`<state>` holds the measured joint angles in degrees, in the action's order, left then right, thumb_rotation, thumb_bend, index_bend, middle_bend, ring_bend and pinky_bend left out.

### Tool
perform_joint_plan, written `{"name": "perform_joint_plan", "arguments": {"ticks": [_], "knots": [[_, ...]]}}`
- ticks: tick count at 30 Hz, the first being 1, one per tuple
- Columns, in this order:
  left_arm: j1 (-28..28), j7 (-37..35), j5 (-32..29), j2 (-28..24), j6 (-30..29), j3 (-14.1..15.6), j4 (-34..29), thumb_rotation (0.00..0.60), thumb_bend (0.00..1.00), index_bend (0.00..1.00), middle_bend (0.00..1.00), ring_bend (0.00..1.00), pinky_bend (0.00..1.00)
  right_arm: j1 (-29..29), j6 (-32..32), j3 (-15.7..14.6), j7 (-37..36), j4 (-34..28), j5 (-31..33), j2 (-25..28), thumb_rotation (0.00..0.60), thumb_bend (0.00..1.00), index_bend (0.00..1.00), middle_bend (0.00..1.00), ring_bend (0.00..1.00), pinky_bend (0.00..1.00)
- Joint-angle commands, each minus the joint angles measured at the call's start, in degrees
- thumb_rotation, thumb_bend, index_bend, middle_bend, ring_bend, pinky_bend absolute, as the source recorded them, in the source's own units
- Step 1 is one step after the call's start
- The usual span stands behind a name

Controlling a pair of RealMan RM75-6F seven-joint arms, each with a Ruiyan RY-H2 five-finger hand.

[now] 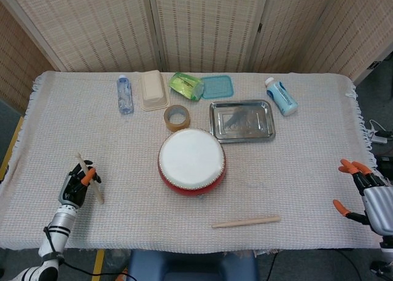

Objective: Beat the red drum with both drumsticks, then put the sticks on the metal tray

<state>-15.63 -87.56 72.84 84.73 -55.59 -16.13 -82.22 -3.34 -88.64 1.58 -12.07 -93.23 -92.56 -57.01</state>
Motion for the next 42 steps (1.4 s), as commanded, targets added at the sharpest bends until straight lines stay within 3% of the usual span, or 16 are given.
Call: {"name": "perform_joint_plan", "arguments": {"ticks": [1,21,28,42], "knots": [[1.3,2.9,2.2,1.1,-3.3,1.5,0.9,0.600,0.27,0.55,0.72,0.66,0.64,0.0,-0.1,0.0,0.1,-0.1,-0.1,0.0,0.600,0.18,0.10,0.23,0.11,0.29],[2.0,15.5,4.6,0.4,-8.5,4.3,-1.0,0.600,0.20,0.64,0.78,0.70,0.68,0.0,-0.5,-0.1,0.8,-1.1,-0.8,0.4,0.600,0.18,0.10,0.23,0.11,0.29],[2.5,21.4,4.8,2.2,-11.5,4.9,0.4,0.600,0.20,0.77,0.89,0.81,0.84,0.1,-0.7,-0.1,1.0,-1.2,-1.0,0.4,0.600,0.18,0.11,0.23,0.11,0.29],[2.9,25.4,6.2,5.1,-13.5,7.1,4.4,0.600,0.20,0.81,0.92,0.84,0.85,0.2,-0.9,-0.2,1.2,-1.4,-1.1,0.3,0.600,0.18,0.11,0.23,0.11,0.29]]}}
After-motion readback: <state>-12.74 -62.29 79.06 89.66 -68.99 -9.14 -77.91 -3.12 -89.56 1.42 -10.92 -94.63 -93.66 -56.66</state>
